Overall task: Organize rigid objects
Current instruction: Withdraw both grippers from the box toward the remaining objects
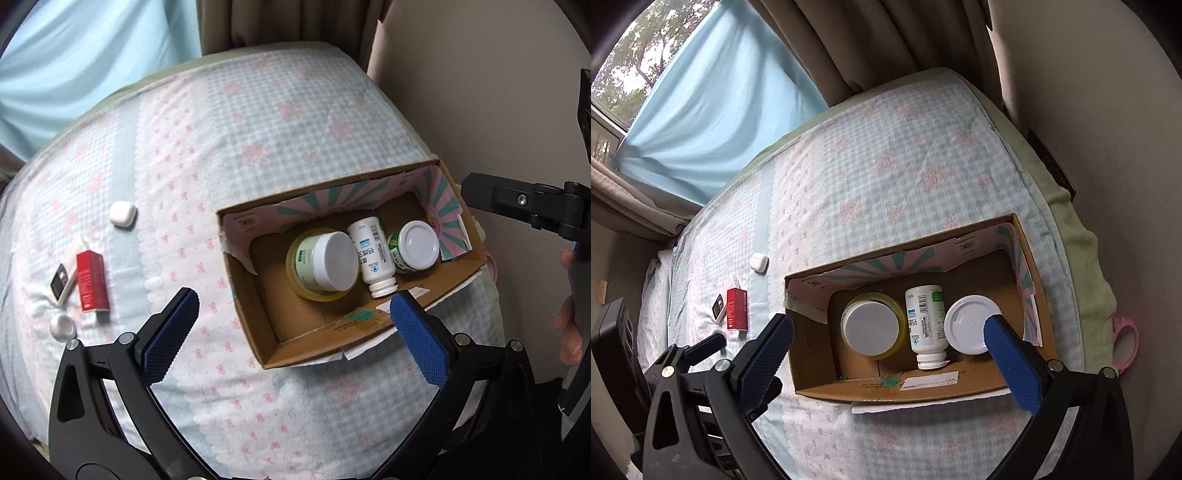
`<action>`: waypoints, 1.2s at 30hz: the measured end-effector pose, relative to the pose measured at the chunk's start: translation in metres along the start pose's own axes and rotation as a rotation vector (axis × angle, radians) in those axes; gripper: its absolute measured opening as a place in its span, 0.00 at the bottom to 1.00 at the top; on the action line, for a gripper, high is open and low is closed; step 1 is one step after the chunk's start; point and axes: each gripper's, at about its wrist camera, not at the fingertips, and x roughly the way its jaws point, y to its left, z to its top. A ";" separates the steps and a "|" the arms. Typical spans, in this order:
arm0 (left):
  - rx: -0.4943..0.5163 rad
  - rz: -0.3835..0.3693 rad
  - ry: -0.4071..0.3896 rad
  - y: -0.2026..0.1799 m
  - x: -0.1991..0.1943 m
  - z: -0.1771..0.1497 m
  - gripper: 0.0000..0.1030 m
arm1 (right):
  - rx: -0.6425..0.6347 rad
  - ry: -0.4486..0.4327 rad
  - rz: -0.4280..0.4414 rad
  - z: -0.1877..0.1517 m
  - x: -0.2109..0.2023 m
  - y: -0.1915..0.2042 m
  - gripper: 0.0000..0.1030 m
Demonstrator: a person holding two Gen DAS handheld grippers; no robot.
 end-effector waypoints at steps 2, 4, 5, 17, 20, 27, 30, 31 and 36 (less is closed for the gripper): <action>-0.022 0.017 -0.018 0.010 -0.015 -0.005 1.00 | -0.018 -0.001 -0.003 -0.002 -0.008 0.010 1.00; -0.048 0.023 -0.041 0.021 -0.030 -0.011 1.00 | -0.037 -0.008 -0.006 -0.004 -0.017 0.021 1.00; -0.060 0.030 -0.049 0.027 -0.037 -0.014 1.00 | -0.048 -0.009 -0.009 -0.005 -0.020 0.026 1.00; -0.190 0.114 -0.150 0.117 -0.129 -0.059 1.00 | -0.180 -0.063 -0.036 -0.022 -0.057 0.120 1.00; -0.211 0.150 -0.177 0.141 -0.147 -0.069 1.00 | -0.221 -0.066 -0.041 -0.028 -0.060 0.151 1.00; -0.281 0.209 -0.193 0.215 -0.172 -0.102 1.00 | -0.302 -0.032 -0.041 -0.047 -0.040 0.227 1.00; -0.335 0.229 -0.184 0.259 -0.177 -0.123 1.00 | -0.327 -0.014 -0.026 -0.055 -0.024 0.262 1.00; -0.351 0.235 -0.180 0.273 -0.178 -0.131 1.00 | -0.336 -0.011 -0.024 -0.057 -0.019 0.274 1.00; -0.401 0.251 -0.146 0.343 -0.172 -0.159 1.00 | -0.373 0.006 -0.020 -0.070 0.017 0.335 1.00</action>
